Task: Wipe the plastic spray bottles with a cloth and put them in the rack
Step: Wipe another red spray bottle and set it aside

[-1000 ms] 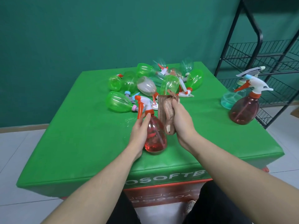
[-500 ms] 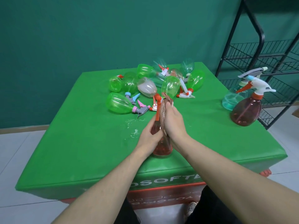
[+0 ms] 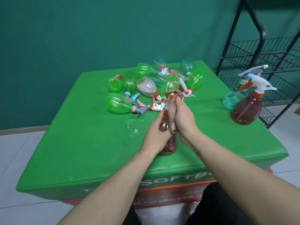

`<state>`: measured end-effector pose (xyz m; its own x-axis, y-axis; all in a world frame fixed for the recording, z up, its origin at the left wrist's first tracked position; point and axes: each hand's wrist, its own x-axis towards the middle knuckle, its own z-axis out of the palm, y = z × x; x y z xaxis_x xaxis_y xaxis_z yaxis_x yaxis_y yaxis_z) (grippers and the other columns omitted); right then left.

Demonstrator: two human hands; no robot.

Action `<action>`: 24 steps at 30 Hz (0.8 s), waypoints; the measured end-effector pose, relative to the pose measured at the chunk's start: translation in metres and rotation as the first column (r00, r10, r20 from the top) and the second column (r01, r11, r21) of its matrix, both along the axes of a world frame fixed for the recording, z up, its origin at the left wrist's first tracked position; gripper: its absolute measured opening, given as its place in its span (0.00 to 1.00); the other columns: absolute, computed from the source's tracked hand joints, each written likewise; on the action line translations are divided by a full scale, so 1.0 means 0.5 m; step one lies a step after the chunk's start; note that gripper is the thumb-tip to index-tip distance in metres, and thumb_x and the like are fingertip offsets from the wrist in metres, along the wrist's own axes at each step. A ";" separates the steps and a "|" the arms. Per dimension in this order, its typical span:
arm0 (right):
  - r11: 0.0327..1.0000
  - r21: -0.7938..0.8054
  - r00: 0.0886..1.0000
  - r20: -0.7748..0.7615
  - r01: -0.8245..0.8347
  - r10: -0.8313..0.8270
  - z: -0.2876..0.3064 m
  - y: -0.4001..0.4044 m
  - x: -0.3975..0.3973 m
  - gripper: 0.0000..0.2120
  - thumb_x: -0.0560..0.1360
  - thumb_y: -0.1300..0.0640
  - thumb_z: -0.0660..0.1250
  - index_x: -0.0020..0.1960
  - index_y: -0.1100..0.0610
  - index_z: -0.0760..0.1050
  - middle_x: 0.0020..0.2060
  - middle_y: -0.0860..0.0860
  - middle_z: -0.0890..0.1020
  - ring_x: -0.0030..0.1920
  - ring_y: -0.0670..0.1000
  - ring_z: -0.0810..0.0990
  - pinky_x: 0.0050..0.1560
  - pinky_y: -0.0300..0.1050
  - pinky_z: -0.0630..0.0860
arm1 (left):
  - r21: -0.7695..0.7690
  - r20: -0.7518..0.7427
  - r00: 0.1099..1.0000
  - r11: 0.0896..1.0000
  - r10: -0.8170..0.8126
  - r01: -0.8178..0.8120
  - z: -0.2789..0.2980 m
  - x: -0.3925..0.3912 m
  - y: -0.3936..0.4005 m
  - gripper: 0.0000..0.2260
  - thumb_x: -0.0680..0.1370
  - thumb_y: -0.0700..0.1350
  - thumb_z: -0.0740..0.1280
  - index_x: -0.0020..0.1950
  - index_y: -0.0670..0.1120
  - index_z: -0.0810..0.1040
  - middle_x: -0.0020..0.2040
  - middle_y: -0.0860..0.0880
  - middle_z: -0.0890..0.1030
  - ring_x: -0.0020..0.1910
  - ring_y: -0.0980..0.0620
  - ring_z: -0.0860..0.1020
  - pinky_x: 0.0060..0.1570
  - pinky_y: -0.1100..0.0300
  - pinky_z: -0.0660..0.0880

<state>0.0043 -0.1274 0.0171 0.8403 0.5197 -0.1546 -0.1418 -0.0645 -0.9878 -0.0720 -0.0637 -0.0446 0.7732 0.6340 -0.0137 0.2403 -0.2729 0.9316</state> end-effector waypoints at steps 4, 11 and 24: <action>1.000 0.023 0.982 -0.190 0.012 -0.007 0.011 -0.006 0.036 0.17 0.81 0.42 0.63 0.49 0.54 0.82 0.42 0.50 0.83 0.46 0.51 0.81 0.60 0.52 0.78 | 0.098 -0.040 0.999 0.995 -0.027 0.031 -0.001 0.021 -0.010 0.19 0.73 0.63 0.66 0.63 0.74 0.69 0.51 0.53 0.83 0.50 0.53 0.82 0.55 0.49 0.80; 0.953 0.267 0.969 -0.234 0.142 -0.078 -0.016 -0.032 0.043 0.16 0.84 0.49 0.61 0.52 0.56 0.84 0.48 0.51 0.87 0.50 0.49 0.84 0.61 0.49 0.77 | 0.185 -0.106 0.994 0.983 0.008 0.012 0.005 0.045 -0.010 0.19 0.75 0.61 0.63 0.65 0.66 0.69 0.50 0.53 0.83 0.47 0.50 0.81 0.50 0.51 0.80; 0.957 0.250 0.922 -0.385 0.145 -0.040 -0.038 -0.116 0.098 0.23 0.86 0.44 0.54 0.69 0.57 0.77 0.60 0.57 0.84 0.64 0.60 0.80 0.66 0.66 0.74 | 0.440 -0.249 0.964 0.898 0.096 0.025 0.042 0.001 0.019 0.26 0.77 0.59 0.68 0.75 0.60 0.67 0.55 0.51 0.78 0.47 0.52 0.76 0.44 0.59 0.70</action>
